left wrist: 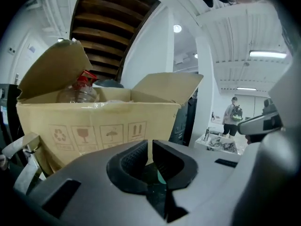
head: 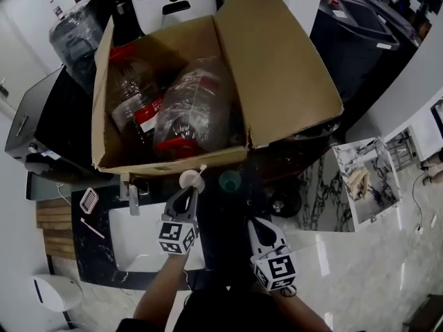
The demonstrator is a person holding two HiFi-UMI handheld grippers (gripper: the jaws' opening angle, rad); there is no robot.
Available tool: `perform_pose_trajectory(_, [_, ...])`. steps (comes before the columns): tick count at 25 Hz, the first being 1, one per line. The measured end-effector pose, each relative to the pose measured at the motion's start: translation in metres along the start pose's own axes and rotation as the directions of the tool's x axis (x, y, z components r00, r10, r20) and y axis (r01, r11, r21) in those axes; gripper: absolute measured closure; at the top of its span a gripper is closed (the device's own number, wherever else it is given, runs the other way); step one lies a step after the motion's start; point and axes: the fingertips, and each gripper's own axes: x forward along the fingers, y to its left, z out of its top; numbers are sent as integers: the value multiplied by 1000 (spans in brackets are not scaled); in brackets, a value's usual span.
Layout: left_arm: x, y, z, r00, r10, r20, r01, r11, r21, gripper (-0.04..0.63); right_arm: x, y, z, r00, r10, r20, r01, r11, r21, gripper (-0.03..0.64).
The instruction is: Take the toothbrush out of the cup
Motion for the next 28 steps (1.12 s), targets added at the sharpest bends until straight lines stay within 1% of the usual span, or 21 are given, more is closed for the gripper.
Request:
perform_pose_trajectory(3, [25, 11, -6, 1000, 1, -30, 0, 998, 56, 565, 7, -3, -14, 999, -3, -36, 3, 1000, -6, 604])
perform_pose_trajectory(4, [34, 13, -9, 999, -2, -42, 5, 998, 65, 550, 9, -4, -17, 999, -8, -46, 7, 1000, -11, 604])
perform_pose_trajectory(5, [42, 15, -13, 998, -7, -58, 11, 997, 73, 509, 10, -6, -19, 998, -13, -55, 12, 1000, -14, 604])
perform_pose_trajectory(6, [51, 17, -18, 997, -14, -78, 20, 996, 81, 484, 11, -8, -20, 998, -17, -60, 16, 1000, -15, 604])
perform_pose_trajectory(8, [65, 20, -30, 992, -27, -126, 41, 994, 105, 471, 13, -13, -20, 998, -26, -65, 25, 1000, -19, 604])
perform_pose_trajectory(10, [76, 23, -42, 985, -27, -172, 49, 990, 130, 471, 14, -19, -21, 997, -41, -68, 39, 999, -25, 604])
perform_pose_trajectory(12, [84, 27, -50, 980, -11, -199, 43, 987, 156, 472, 12, -28, -23, 995, -65, -77, 64, 998, -22, 604])
perform_pose_trajectory(16, [93, 34, -58, 974, 29, -226, 16, 981, 195, 478, 9, -43, -29, 989, -104, -101, 104, 995, -5, 604])
perform_pose_trajectory(20, [96, 35, -61, 968, 48, -245, 12, 971, 238, 514, 5, -50, -36, 985, -128, -113, 129, 992, 7, 604])
perform_pose_trajectory(23, [96, 34, -69, 953, 60, -297, 25, 961, 277, 515, 2, -50, -39, 984, -136, -115, 139, 990, 19, 604])
perform_pose_trajectory(25, [97, 35, -73, 947, 71, -314, 24, 957, 288, 516, 2, -48, -39, 984, -134, -115, 138, 990, 29, 604])
perform_pose_trajectory(27, [99, 37, -73, 947, 74, -313, 17, 960, 280, 541, 0, -47, -40, 985, -134, -111, 139, 990, 34, 604])
perform_pose_trajectory(28, [99, 37, -73, 947, 74, -312, 15, 961, 275, 541, -1, -46, -40, 985, -135, -106, 140, 990, 36, 604])
